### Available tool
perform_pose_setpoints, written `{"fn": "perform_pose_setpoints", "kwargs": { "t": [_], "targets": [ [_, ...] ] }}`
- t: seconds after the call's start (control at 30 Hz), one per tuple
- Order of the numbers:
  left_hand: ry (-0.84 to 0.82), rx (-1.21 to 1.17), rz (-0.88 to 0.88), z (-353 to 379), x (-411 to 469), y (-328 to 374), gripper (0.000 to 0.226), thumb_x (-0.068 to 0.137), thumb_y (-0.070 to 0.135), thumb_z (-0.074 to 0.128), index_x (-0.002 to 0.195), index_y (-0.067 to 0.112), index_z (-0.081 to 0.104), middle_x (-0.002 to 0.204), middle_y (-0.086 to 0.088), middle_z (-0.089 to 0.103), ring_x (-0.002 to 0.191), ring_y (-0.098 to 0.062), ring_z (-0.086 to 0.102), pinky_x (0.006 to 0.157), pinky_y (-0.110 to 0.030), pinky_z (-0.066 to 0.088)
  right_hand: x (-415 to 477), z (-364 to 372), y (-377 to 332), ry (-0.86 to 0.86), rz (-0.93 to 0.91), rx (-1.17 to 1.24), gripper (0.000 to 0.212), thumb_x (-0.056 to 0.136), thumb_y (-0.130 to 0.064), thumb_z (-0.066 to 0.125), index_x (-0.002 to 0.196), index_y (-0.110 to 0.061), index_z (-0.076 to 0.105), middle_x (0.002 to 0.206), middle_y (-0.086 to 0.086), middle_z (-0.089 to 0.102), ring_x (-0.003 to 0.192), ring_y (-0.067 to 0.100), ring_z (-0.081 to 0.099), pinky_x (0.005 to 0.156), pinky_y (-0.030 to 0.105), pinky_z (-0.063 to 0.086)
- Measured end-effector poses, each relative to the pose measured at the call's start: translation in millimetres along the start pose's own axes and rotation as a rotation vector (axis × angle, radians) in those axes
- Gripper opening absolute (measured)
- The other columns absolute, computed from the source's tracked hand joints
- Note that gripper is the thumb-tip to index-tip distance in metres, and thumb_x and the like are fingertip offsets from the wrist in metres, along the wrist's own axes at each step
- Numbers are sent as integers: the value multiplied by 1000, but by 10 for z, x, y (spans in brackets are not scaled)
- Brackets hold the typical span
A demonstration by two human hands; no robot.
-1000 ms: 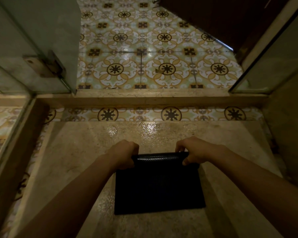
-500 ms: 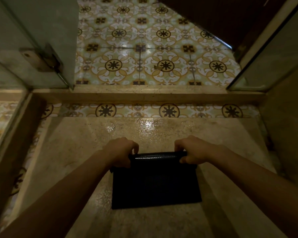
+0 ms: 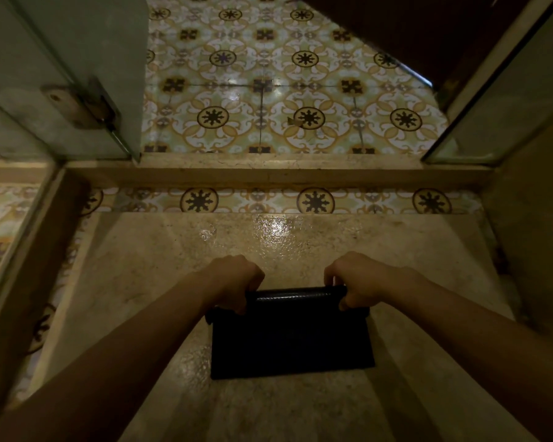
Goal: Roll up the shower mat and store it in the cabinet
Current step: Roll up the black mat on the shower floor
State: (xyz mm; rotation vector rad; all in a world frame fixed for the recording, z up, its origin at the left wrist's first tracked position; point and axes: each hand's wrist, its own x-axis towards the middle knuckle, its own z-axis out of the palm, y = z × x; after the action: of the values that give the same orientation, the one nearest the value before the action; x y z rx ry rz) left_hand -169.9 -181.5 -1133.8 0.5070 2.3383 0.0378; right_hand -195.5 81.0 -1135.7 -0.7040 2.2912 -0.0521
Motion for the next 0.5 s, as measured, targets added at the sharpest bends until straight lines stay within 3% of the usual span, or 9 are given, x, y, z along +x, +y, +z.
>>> {"fn": "perform_pose_setpoints", "kwargs": {
  "t": [0.2, 0.33, 0.5],
  "targets": [
    [-87, -142, 10, -67, -28, -63, 35, 71, 23, 80, 104, 24, 68, 113, 1, 67, 101, -19, 60, 84, -31, 51, -86, 84, 33, 42, -25, -10, 43, 76, -34, 74, 116, -28, 62, 111, 1, 65, 100, 20, 58, 74, 27, 44],
    [-83, -189, -22, -33, -39, -51, 51, 69, 27, 84, 115, 28, 64, 113, 6, 69, 102, -16, 61, 78, -25, 46, -117, 121, 6, 68, -11, 23, 42, 77, -29, 74, 117, -27, 63, 111, 2, 67, 100, 20, 60, 76, 28, 46],
    [-63, -82, 3, 50, -60, 55, 54, 56, 35, 90, 104, 25, 67, 107, 3, 68, 96, -18, 60, 73, -25, 45, -153, 179, -31, -4, 35, 38, 57, 64, -40, 85, 114, -25, 63, 112, -1, 61, 98, 18, 57, 74, 28, 48]
  ]
}}
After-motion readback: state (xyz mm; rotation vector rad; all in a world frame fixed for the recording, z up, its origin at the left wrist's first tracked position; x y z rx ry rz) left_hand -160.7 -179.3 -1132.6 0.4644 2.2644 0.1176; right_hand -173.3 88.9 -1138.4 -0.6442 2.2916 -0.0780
